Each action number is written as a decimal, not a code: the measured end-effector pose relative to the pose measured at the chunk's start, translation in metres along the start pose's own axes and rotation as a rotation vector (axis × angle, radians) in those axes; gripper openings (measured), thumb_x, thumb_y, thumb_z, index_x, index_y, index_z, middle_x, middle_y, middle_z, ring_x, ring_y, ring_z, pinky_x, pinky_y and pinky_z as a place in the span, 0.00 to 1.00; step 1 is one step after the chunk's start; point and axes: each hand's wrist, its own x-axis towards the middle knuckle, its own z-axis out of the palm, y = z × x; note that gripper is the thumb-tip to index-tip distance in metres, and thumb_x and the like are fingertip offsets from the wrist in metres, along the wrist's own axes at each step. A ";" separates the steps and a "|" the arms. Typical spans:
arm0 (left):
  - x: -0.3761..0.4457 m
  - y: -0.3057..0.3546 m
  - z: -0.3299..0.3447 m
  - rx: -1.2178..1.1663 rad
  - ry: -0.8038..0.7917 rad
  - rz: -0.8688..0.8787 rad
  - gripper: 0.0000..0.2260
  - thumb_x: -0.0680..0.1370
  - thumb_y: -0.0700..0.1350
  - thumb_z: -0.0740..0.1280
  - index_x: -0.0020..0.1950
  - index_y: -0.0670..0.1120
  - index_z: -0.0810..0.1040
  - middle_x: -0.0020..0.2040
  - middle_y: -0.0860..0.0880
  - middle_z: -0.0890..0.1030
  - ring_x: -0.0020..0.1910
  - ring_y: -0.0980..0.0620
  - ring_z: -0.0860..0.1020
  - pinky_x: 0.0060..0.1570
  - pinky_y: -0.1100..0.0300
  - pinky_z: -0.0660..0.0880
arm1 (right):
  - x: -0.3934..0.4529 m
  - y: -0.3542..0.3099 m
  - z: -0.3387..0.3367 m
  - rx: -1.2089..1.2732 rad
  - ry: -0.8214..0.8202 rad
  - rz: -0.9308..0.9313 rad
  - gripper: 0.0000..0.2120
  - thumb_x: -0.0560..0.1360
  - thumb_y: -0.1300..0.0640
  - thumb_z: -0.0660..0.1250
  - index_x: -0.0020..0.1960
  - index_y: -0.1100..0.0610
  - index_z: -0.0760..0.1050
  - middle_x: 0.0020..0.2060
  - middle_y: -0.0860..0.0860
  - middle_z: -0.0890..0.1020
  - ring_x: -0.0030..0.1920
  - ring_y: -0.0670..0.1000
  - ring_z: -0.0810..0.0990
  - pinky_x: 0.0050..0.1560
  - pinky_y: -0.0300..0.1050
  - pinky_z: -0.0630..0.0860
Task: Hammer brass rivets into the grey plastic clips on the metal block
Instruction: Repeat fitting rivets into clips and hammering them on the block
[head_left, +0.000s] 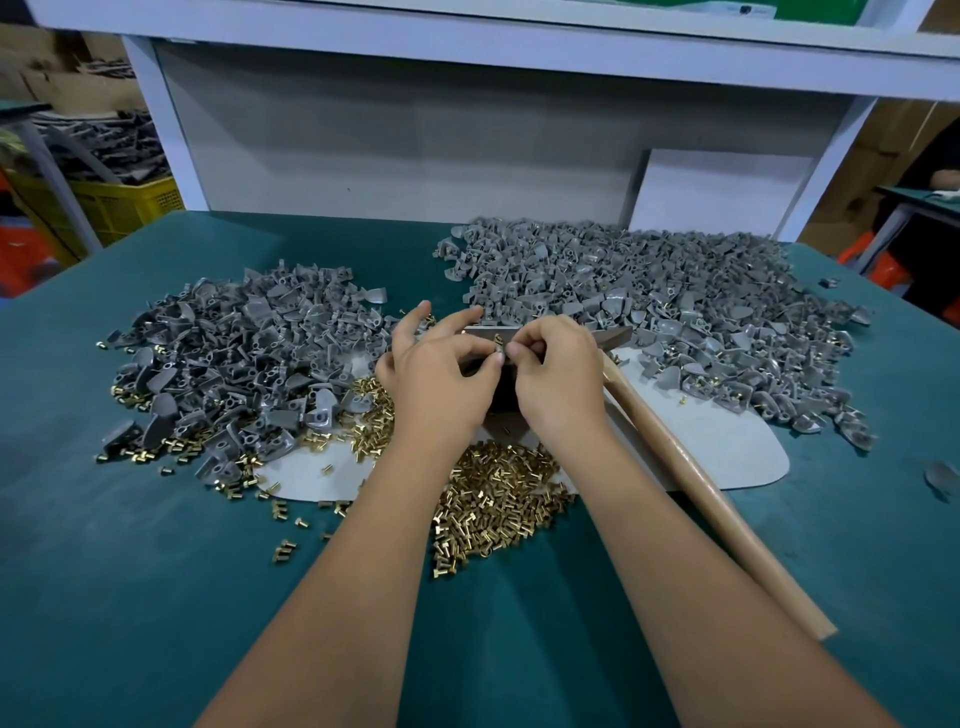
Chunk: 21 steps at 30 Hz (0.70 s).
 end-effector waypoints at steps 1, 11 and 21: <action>0.000 0.000 0.000 -0.002 0.000 0.002 0.04 0.76 0.49 0.71 0.44 0.58 0.84 0.65 0.64 0.76 0.75 0.56 0.55 0.66 0.52 0.50 | 0.000 0.000 0.000 -0.018 -0.007 -0.009 0.08 0.75 0.61 0.67 0.39 0.53 0.73 0.40 0.45 0.73 0.50 0.52 0.71 0.54 0.53 0.69; -0.002 0.001 0.000 0.003 0.000 0.006 0.04 0.77 0.49 0.71 0.45 0.59 0.84 0.65 0.64 0.76 0.75 0.57 0.55 0.65 0.55 0.49 | 0.014 -0.007 -0.008 -0.158 -0.165 0.034 0.11 0.75 0.58 0.66 0.35 0.50 0.72 0.38 0.52 0.79 0.44 0.55 0.77 0.46 0.50 0.76; -0.003 0.003 -0.002 -0.069 -0.030 -0.053 0.07 0.77 0.50 0.70 0.40 0.62 0.79 0.65 0.65 0.75 0.74 0.58 0.54 0.63 0.55 0.48 | -0.002 0.005 -0.003 -0.077 -0.049 -0.084 0.03 0.77 0.60 0.65 0.45 0.56 0.77 0.43 0.46 0.74 0.51 0.51 0.71 0.51 0.43 0.66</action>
